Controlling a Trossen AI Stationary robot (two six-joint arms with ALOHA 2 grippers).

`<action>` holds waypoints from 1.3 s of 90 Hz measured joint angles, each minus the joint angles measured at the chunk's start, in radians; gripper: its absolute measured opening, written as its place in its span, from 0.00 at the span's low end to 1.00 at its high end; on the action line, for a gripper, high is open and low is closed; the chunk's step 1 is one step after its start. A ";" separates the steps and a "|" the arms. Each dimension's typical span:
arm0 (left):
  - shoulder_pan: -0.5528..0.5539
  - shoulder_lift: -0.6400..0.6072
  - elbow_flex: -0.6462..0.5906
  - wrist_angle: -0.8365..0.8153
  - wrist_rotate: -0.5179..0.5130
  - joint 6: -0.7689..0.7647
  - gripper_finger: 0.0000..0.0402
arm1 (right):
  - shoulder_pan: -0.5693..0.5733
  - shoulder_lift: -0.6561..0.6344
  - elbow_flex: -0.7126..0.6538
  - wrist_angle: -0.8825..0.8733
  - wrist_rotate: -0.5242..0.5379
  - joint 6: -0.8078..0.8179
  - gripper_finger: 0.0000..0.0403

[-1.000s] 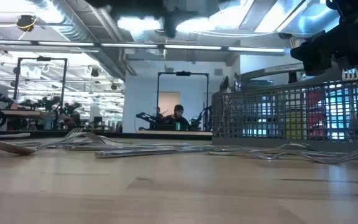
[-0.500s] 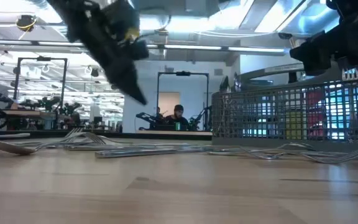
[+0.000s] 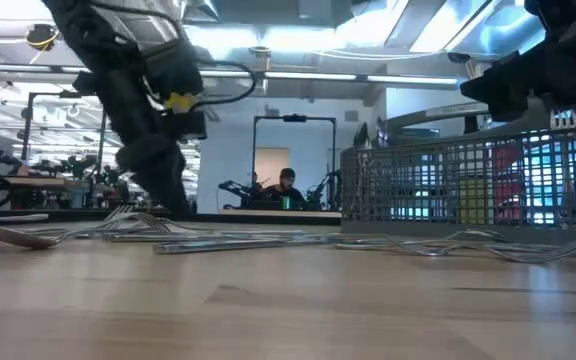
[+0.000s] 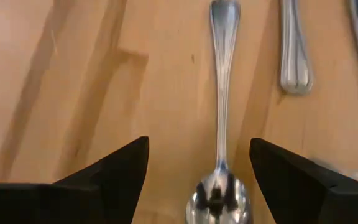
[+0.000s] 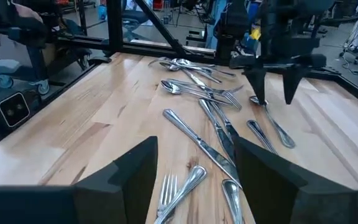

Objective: Sort silverware
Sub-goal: Put the silver spoon into the gray silverware organizer

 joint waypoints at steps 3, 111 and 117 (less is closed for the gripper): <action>-0.003 0.000 -0.010 0.006 0.000 -0.001 0.66 | 0.000 0.000 0.000 0.000 0.000 0.000 0.48; -0.003 0.001 -0.175 0.300 0.087 0.008 0.01 | 0.000 0.000 0.000 -0.012 0.002 0.000 0.48; -0.003 0.003 -0.169 0.312 0.097 -0.003 0.01 | 0.000 0.000 0.000 -0.012 0.009 0.000 0.48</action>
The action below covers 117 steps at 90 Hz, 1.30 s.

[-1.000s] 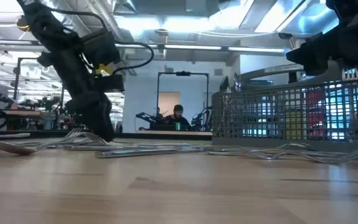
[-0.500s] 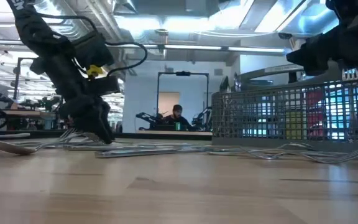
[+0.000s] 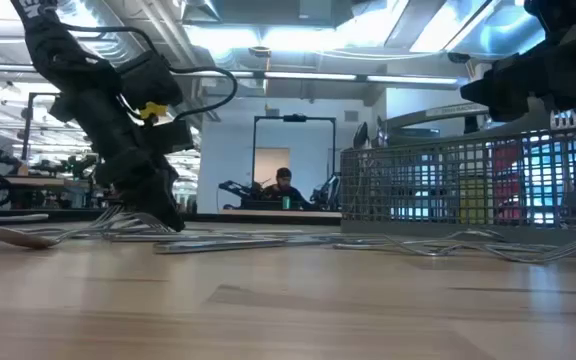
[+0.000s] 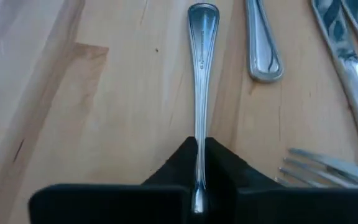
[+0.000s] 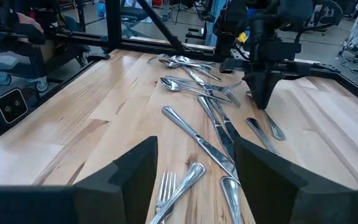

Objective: Sort silverware
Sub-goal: Put the silver spoon into the gray silverware organizer

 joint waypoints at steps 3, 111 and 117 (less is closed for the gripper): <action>-0.001 0.000 0.006 0.002 0.001 -0.006 0.01 | 0.000 0.000 0.000 0.000 0.000 0.000 0.48; -0.087 0.401 1.559 -0.960 -0.591 1.057 0.00 | 0.000 0.000 0.000 -0.003 0.002 -0.001 0.48; -0.087 0.437 1.567 -0.946 -0.628 1.197 0.00 | 0.000 0.000 0.000 -0.010 0.002 0.002 0.48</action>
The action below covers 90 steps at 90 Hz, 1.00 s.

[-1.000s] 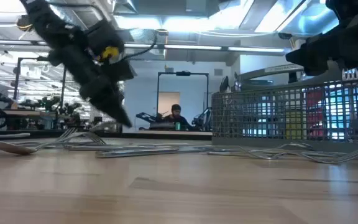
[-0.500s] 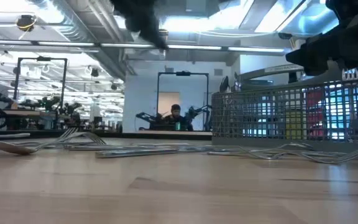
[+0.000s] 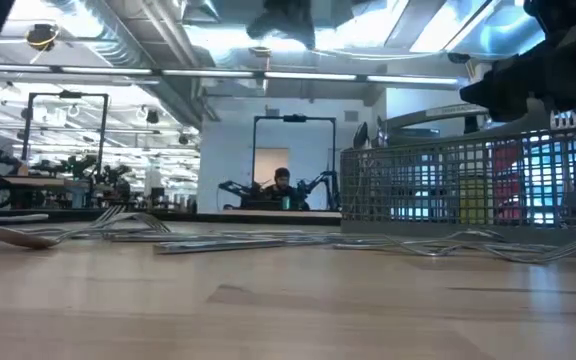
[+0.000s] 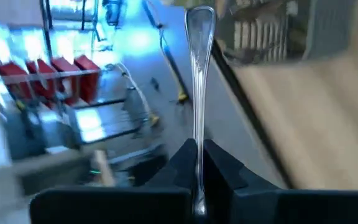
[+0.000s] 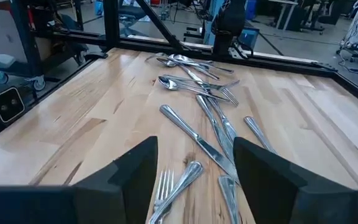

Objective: Sort silverware
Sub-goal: Put the silver spoon into the gray silverware organizer

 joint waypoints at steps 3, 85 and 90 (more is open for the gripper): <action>0.000 0.019 0.000 -0.002 -0.021 0.071 0.00 | 0.000 0.000 0.000 -0.001 0.000 0.000 0.48; -0.012 0.383 0.000 0.271 -0.252 0.545 0.00 | 0.000 0.000 0.000 -0.059 0.000 0.055 0.48; -0.021 0.381 0.000 0.307 -0.253 0.548 0.00 | 0.000 0.000 0.000 -0.059 0.000 0.055 0.48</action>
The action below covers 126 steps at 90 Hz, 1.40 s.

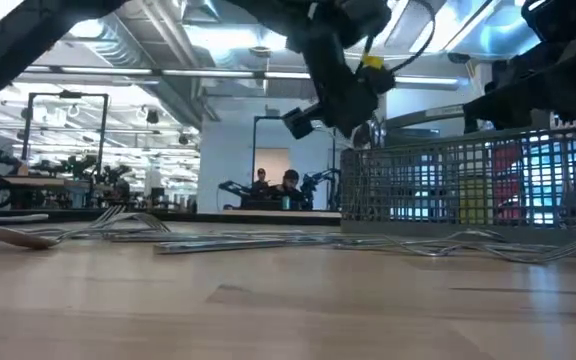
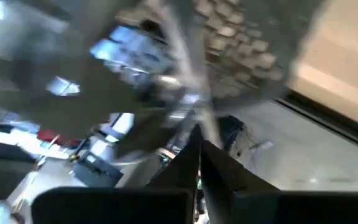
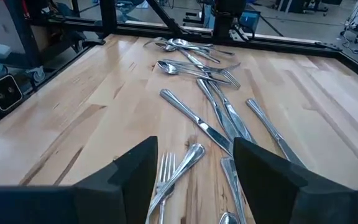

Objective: Sort silverware
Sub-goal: Put the silver spoon into the gray silverware organizer

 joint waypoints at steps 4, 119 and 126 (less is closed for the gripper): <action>-0.008 -0.004 0.000 0.019 0.000 0.010 0.00 | 0.000 0.000 0.000 0.000 0.000 0.000 0.48; 0.209 -0.830 -1.316 1.153 0.739 -1.905 0.00 | 0.001 0.000 -0.029 0.023 0.018 0.067 0.48; 0.208 -0.789 -1.416 1.222 0.795 -2.010 0.00 | -0.007 0.000 -0.029 0.080 0.064 0.056 0.48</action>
